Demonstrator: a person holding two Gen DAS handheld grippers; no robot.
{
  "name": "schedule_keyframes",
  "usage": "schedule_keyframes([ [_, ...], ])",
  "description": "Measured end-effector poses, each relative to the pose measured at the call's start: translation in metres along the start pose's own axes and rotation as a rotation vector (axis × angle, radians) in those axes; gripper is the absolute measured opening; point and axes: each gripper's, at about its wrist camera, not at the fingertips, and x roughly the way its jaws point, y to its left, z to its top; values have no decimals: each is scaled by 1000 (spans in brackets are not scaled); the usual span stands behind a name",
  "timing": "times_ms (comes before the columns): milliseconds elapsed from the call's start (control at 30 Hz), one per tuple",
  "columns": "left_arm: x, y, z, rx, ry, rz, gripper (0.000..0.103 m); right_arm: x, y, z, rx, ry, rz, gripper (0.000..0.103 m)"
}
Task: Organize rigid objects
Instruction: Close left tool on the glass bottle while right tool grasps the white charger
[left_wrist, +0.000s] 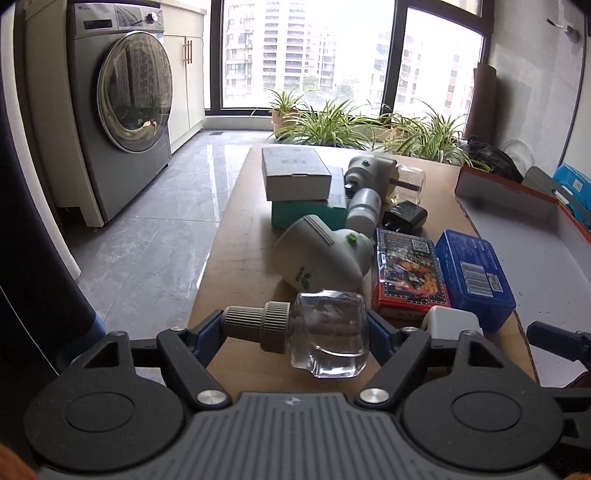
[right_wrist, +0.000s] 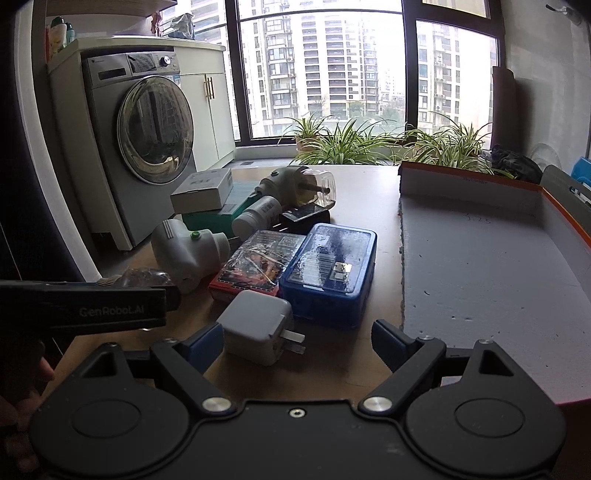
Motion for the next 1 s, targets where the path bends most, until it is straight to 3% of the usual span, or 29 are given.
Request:
schedule_keyframes([
  [267,-1,13,3,-64,-15,1,80,23,19,-2,-34,6,-19,100],
  [333,-1,15,2,-71,-13,-3,80,26,18,-4,-49,-1,6,90],
  [400,-1,15,1,-75,-12,-7,80,25,17,-4,-92,-23,43,65],
  [767,-4,10,-1,-64,-17,-22,80,0,10,-2,-128,-42,104,64],
  [1000,-12,-3,0,-51,-17,-41,80,-30,-14,12,-103,-66,94,64],
])
